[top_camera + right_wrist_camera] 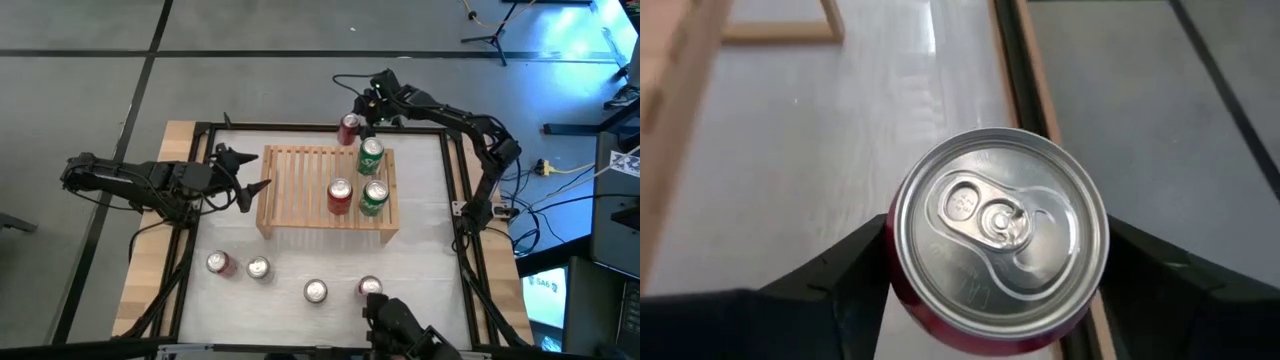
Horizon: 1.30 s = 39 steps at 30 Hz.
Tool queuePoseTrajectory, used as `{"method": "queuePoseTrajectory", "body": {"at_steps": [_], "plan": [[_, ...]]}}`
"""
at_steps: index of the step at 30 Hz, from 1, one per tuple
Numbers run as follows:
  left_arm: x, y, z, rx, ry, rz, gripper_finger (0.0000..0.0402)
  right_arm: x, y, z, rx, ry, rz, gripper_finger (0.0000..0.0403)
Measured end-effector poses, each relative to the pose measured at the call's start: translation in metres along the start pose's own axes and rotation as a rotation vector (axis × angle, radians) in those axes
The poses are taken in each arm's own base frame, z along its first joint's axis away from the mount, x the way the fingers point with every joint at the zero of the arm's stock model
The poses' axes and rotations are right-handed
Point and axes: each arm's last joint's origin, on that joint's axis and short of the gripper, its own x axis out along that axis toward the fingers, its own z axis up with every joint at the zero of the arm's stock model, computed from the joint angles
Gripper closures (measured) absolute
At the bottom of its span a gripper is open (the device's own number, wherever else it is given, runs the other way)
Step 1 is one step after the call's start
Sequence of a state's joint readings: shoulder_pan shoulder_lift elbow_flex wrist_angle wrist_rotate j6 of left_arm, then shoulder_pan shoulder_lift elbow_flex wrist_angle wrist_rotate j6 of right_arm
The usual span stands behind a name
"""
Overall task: Place canned beverage on shelf
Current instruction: Put the red black soda can on the shelf
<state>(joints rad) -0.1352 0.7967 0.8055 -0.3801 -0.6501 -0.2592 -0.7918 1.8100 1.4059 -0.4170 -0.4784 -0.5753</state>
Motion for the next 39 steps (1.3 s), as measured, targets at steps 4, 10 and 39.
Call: {"method": "queuePoseTrajectory", "body": {"at_steps": [4,10,39], "plan": [[0.000,0.001,0.000,0.007,-0.012,0.047,0.0029,-0.010,0.001,0.006,0.012,-0.002,-0.050,0.0116],[0.000,0.004,0.001,0.008,-0.034,0.129,0.0029,-0.025,0.002,0.014,-0.006,-0.010,-0.122,0.0113],[0.010,0.025,0.005,-0.039,-0.040,0.285,0.0029,-0.114,0.001,0.101,0.140,-0.172,-0.214,0.0114]]}}
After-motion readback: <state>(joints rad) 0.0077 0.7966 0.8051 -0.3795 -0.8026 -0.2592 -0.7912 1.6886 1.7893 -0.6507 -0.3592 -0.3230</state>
